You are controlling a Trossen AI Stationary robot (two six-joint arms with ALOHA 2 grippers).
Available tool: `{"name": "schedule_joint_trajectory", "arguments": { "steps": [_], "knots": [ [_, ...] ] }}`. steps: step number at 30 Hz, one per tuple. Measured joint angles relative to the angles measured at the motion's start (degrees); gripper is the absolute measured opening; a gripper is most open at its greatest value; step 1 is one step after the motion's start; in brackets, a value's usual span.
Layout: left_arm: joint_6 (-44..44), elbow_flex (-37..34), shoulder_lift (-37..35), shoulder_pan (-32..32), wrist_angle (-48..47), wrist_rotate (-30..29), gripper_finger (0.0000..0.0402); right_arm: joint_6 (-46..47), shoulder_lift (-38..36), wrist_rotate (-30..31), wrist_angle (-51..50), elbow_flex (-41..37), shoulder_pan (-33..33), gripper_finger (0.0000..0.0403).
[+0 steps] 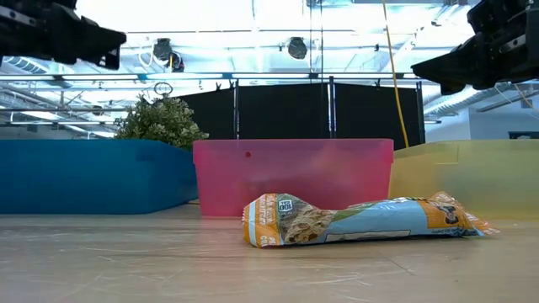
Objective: Pick and place Granola Bars by type
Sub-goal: Put the yellow granola bar into the red bin
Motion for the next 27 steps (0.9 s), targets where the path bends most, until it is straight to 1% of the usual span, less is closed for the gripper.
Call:
{"name": "schedule_joint_trajectory", "arguments": {
  "steps": [3,7,9,11,13,15,18,19,23,27],
  "knots": [
    [-0.1,-0.9,0.0,0.0,0.4,-0.1,0.0001,-0.7,0.0,0.0,0.1,0.0,0.0,0.0],
    [-0.3,-0.9,0.0,0.0,0.7,-2.9,0.0009,-5.1,1.1,0.1,4.0,1.0,0.0,0.0],
    [-0.2,-0.9,0.0,0.0,0.7,-3.5,0.002,-6.3,3.1,0.2,3.4,4.3,0.4,0.0],
    [-0.2,-0.9,0.0,0.0,0.7,-3.5,0.003,-6.6,6.4,0.3,-0.7,9.3,1.2,0.0],
    [-0.3,-0.9,0.0,0.0,0.7,-3.5,0.0037,-6.0,11.7,1.3,-5.8,15.6,2.1,0.0],
    [-0.3,-0.9,0.1,0.0,0.7,-3.5,0.0039,-4.0,18.6,4.1,-11.3,22.6,3.2,0.0],
    [-0.1,-0.9,0.1,0.0,0.7,-3.5,0.0038,0.4,31.1,6.4,-22.7,34.7,4.5,0.0],
    [-0.1,-0.9,0.1,0.0,0.7,-3.5,0.0036,2.0,35.4,6.2,-26.7,38.8,4.9,0.0],
    [-0.3,-0.9,0.1,0.0,0.3,-3.5,0.003,6.1,52.1,3.2,-40.5,54.6,6.4,0.0],
    [-0.7,-0.9,0.1,0.0,-0.7,-3.5,0.0024,8.7,66.0,-3.7,-50.6,69.3,7.3,0.0004]
  ]
}}
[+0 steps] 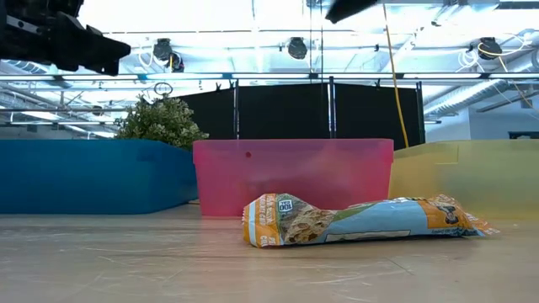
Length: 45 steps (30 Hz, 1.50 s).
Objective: Pick and place Granola Bars by type
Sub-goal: Put the yellow granola bar into the red bin
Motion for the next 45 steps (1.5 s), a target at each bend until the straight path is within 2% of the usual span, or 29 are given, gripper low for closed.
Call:
{"name": "schedule_joint_trajectory", "arguments": {
  "steps": [5,12,17,21,30,41,45],
  "knots": [
    [0.0,0.0,0.0,0.0,-1.2,0.0,0.0011,-2.0,11.9,-8.4,-3.6,12.0,1.0,0.0054],
    [-0.1,0.0,0.0,0.0,-3.0,0.0,0.001,-4.0,20.2,-16.8,-1.9,14.8,2.8,0.0164],
    [-0.8,0.0,0.0,0.0,-5.2,0.0,0.0039,-4.3,23.3,-16.5,-1.1,14.8,4.9,0.0225],
    [-1.9,0.0,0.0,0.0,-6.2,0.0,0.0053,-2.7,26.1,-14.0,-1.7,14.5,5.5,0.0254],
    [-2.5,0.0,0.0,0.0,-6.4,0.0,0.0058,3.3,28.3,-10.9,-1.2,11.6,5.6,0.0266],
    [-2.7,0.0,0.0,0.0,-8.2,0.0,0.0058,3.9,28.3,-11.2,0.4,6.3,5.6,0.0253],
    [-2.7,0.0,0.0,0.0,-8.3,0.0,0.0058,2.7,28.2,-11.2,1.3,5.1,5.6,0.0235]
  ]
}}
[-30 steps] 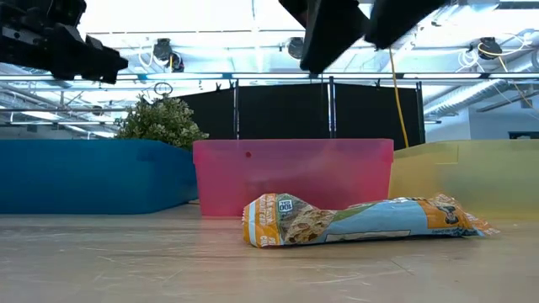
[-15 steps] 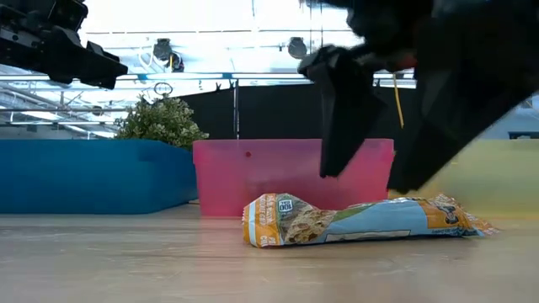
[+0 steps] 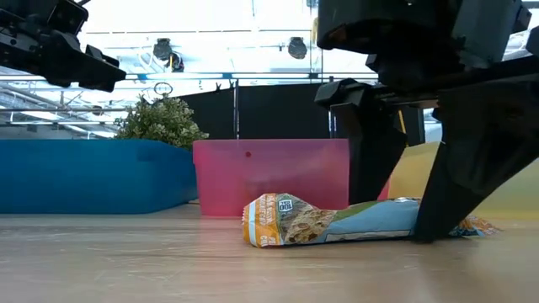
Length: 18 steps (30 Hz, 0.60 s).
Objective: Pick and place Granola Bars by type
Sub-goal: Put the yellow granola bar into the red bin
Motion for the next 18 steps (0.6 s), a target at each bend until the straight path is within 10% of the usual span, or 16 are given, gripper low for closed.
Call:
{"name": "schedule_joint_trajectory", "arguments": {
  "steps": [11,18],
  "knots": [
    [-0.2,0.0,0.0,0.0,0.2,0.0,0.0058,-2.3,-1.0,-3.1,1.7,-0.3,-0.6,0.0076],
    [-0.2,0.0,0.0,0.0,0.2,0.0,0.0058,-4.7,-5.9,-2.5,7.8,-0.4,-1.2,0.0047]
  ]
}}
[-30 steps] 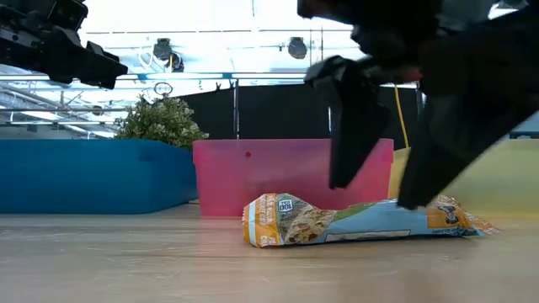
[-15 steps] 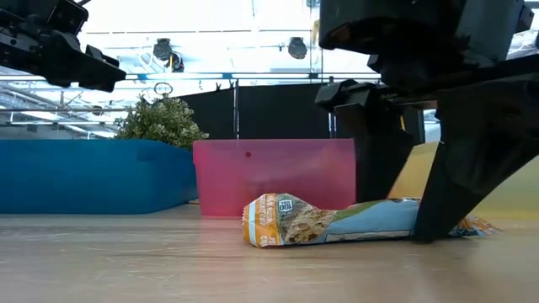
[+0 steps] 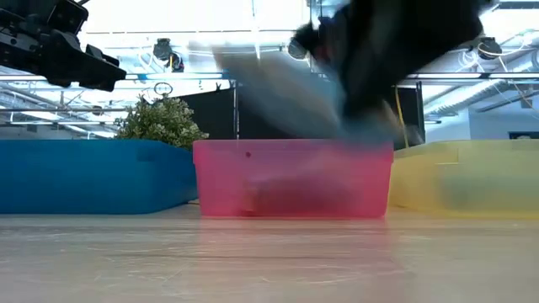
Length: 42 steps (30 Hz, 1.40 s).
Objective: Pick and place Granola Bars by type
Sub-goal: Put the yellow granola bar into the red bin
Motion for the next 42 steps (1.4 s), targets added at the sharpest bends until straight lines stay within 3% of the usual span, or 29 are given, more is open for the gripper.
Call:
{"name": "schedule_joint_trajectory", "arguments": {
  "steps": [4,8,13,18,24,31,36,42],
  "knots": [
    [0.9,0.0,0.0,0.0,0.2,0.0,0.0058,-0.8,-7.0,6.1,3.9,0.0,-1.7,0.0045],
    [0.8,0.0,0.0,0.0,0.9,0.0,0.0058,5.1,-14.5,13.2,3.8,0.1,-7.4,0.0039],
    [0.8,0.0,0.0,0.0,0.8,0.0,0.0058,5.3,-18.2,6.6,-5.1,0.2,-17.7,0.0033],
    [0.7,0.0,0.0,0.0,0.4,0.0,0.0058,0.3,-13.9,3.2,-16.7,0.2,-25.1,0.0032],
    [0.7,0.0,0.0,0.0,0.5,0.0,0.0058,-9.3,-5.7,1.0,-19.7,1.0,-28.7,0.0031],
    [0.8,0.0,0.0,0.0,0.4,0.0,0.0058,-11.5,-0.2,0.9,-18.1,1.2,-32.1,0.0031],
    [0.7,0.0,0.0,0.0,0.1,0.0,0.0058,-11.2,0.4,-3.4,-16.2,1.3,-34.0,0.0031],
    [0.3,0.0,0.0,0.0,-0.4,0.0,0.0058,-10.1,0.3,-3.6,-15.0,1.3,-34.3,0.0038]
  ]
}}
